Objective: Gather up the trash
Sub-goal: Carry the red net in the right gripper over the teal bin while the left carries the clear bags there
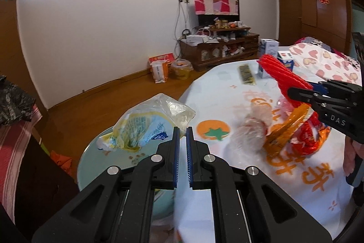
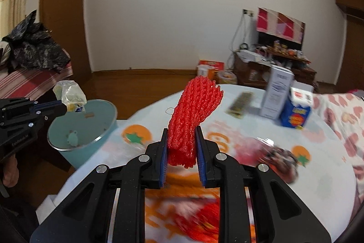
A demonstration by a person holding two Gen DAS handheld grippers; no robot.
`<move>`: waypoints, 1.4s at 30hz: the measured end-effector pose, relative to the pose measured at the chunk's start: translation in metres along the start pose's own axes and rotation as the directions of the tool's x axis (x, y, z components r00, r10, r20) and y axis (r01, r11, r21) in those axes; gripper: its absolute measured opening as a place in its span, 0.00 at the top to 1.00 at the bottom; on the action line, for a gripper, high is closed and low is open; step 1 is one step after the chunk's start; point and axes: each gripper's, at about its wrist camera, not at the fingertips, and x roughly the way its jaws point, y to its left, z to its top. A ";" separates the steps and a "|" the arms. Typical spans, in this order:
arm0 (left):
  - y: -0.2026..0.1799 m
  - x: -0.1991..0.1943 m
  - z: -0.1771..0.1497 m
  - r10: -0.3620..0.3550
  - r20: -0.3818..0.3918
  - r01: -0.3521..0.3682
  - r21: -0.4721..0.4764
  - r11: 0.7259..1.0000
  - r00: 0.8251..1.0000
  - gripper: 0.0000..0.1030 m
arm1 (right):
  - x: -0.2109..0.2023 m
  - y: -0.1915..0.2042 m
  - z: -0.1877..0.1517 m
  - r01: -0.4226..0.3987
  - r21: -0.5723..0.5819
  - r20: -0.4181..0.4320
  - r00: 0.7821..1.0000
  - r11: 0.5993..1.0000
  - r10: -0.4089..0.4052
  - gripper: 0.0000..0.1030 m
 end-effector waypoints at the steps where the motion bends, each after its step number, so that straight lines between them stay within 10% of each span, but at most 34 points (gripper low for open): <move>1: 0.004 0.000 -0.002 0.008 -0.001 -0.008 -0.004 1.000 1.000 0.94 | 0.004 0.005 0.003 -0.009 -0.006 0.000 1.000 1.000 0.009 0.78; 42: 0.097 -0.017 -0.039 0.185 -0.056 -0.192 -0.169 0.967 0.981 0.94 | 0.082 0.137 0.037 -0.224 -0.204 -0.048 0.975 0.953 0.219 0.78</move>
